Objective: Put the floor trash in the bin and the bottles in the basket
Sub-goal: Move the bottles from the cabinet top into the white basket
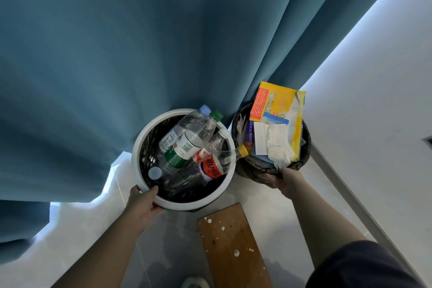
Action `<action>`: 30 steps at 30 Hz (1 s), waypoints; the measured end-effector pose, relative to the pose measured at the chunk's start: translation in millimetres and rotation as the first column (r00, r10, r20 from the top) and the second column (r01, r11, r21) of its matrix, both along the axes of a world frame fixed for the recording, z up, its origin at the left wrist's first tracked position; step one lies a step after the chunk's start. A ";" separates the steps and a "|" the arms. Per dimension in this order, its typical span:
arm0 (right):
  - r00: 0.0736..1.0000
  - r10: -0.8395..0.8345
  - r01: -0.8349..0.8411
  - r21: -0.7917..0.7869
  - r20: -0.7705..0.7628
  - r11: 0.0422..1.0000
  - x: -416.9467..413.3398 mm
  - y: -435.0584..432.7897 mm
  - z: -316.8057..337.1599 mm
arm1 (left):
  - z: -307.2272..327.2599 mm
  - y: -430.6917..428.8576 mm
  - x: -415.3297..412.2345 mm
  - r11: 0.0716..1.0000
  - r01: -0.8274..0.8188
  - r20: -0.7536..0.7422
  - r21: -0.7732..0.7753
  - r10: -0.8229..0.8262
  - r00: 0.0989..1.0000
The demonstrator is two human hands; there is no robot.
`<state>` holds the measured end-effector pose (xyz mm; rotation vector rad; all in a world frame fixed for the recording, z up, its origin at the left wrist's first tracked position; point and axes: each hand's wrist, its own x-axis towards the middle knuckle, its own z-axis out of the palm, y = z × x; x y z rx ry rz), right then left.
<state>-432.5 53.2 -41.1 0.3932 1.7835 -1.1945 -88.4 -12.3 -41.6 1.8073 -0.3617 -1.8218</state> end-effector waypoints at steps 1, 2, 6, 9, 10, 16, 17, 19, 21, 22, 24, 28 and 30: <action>1.000 0.011 -0.011 -0.015 0.005 1.000 -0.8 0.8 -0.7 | 1.0 0.7 0.6 1.000 0.004 -0.015 0.007 -0.004 1.000; 1.000 0.009 -0.009 -0.031 0.020 0.999 -1.2 1.8 0.4 | 1.8 1.8 0.8 1.000 0.009 -0.031 0.021 -0.008 0.999; 1.000 -0.001 0.000 -0.087 -0.011 0.996 -4.8 5.1 4.4 | 3.6 8.1 -1.1 0.996 0.048 -0.084 0.079 -0.041 0.996; 0.997 -0.023 0.013 -0.115 -0.080 0.993 -5.8 4.4 10.5 | 3.8 9.4 -5.6 0.996 0.049 -0.094 0.071 -0.042 0.995; 0.995 -0.029 0.017 -0.122 -0.094 0.992 -6.0 3.4 12.6 | 4.0 9.0 -7.8 0.997 0.048 -0.096 0.067 -0.041 0.995; 0.996 -0.043 0.033 -0.124 -0.077 0.992 -7.2 -6.1 13.6 | 7.2 2.4 -24.1 0.998 0.054 -0.095 0.045 -0.049 0.994; 0.997 -0.045 0.035 -0.133 -0.070 0.991 -8.0 -7.8 12.6 | 8.1 0.9 -28.1 0.997 0.058 -0.097 0.042 -0.054 0.994; 0.996 -0.060 0.048 -0.159 -0.070 0.986 -11.3 -11.4 9.9 | 10.2 -2.3 -36.5 0.997 0.066 -0.102 0.037 -0.062 0.993; 0.992 -0.059 0.038 -0.185 -0.109 0.982 -14.5 -13.7 10.1 | 11.2 -6.5 -45.3 0.997 0.073 -0.103 0.030 -0.069 0.992; 0.989 -0.069 0.043 -0.200 -0.128 0.979 -15.7 -15.3 11.1 | 10.9 -8.8 -49.3 0.997 0.075 -0.103 0.026 -0.072 0.992; 0.990 -0.096 0.065 -0.263 -0.107 0.963 -18.6 -17.5 13.5 | 9.2 -12.9 -55.7 0.996 0.084 -0.102 0.022 -0.082 0.991; 0.989 -0.141 0.120 -0.284 -0.054 0.951 -25.1 -17.8 7.1 | 6.0 -16.6 -62.5 0.995 0.104 -0.134 -0.007 -0.104 0.985; 0.995 -0.091 0.081 -0.223 -0.036 0.971 -26.1 -19.4 2.5 | 3.8 -15.4 -63.5 0.992 0.114 -0.111 -0.047 -0.119 0.987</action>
